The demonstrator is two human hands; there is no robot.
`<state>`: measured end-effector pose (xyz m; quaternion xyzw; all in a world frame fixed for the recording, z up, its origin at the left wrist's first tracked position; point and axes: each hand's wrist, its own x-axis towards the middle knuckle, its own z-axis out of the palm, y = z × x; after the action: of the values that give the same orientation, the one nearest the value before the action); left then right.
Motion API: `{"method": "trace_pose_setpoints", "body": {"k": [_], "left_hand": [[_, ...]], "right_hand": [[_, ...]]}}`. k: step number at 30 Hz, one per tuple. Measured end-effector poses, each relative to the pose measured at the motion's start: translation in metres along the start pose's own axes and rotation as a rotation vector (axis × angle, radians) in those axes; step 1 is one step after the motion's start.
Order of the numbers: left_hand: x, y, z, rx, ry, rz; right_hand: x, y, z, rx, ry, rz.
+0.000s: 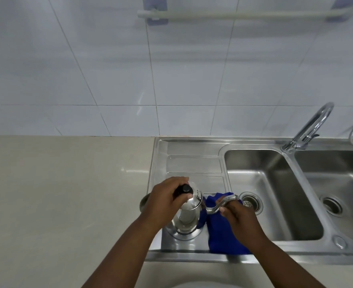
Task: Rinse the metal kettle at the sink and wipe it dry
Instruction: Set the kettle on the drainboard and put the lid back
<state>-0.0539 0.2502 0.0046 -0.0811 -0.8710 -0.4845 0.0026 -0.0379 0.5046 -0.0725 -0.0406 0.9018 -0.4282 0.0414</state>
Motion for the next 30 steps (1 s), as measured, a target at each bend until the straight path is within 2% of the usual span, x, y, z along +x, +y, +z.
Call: {"method": "trace_pose_setpoints", "body": {"k": [9, 23, 30], "left_hand": [[0.004, 0.010, 0.004, 0.148, 0.013, -0.027], [-0.004, 0.006, 0.020, 0.120, 0.070, -0.008], [-0.001, 0.006, 0.022, 0.274, 0.010, -0.047]], "right_hand": [[-0.001, 0.000, 0.002, -0.013, 0.013, 0.010], [-0.001, -0.002, 0.003, 0.001, 0.038, 0.040], [-0.001, -0.003, 0.002, -0.010, 0.029, 0.016]]}}
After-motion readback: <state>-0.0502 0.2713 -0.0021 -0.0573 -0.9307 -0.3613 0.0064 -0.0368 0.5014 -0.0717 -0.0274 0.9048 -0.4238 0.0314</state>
